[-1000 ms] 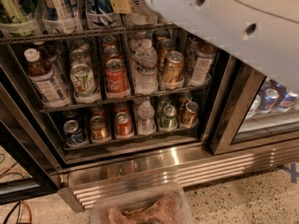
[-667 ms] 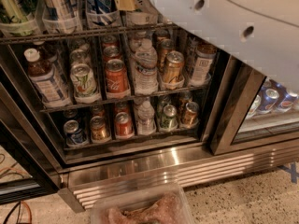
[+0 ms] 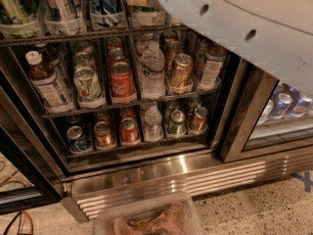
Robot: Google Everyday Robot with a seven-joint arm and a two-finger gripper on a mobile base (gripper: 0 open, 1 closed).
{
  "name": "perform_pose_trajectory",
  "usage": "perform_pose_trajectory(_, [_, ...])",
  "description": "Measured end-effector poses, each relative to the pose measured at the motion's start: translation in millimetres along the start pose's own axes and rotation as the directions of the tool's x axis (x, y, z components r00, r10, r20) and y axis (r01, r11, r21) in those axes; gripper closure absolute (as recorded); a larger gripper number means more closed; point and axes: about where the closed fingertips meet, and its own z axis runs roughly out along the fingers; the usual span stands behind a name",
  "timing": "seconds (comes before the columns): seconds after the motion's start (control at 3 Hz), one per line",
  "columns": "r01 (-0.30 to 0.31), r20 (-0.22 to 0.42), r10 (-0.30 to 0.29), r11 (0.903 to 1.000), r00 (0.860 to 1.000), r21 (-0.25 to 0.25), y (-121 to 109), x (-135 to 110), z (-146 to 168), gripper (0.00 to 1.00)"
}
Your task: Pick 7up can from top shelf of fridge
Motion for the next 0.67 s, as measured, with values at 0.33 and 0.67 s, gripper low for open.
perform_pose_trajectory(0.33, [-0.003,0.002,0.003,1.0,1.0,0.003,-2.4,1.4,0.9,0.41])
perform_pose_trajectory(0.67, [-0.003,0.002,0.003,1.0,1.0,0.003,-2.4,1.4,0.9,0.64])
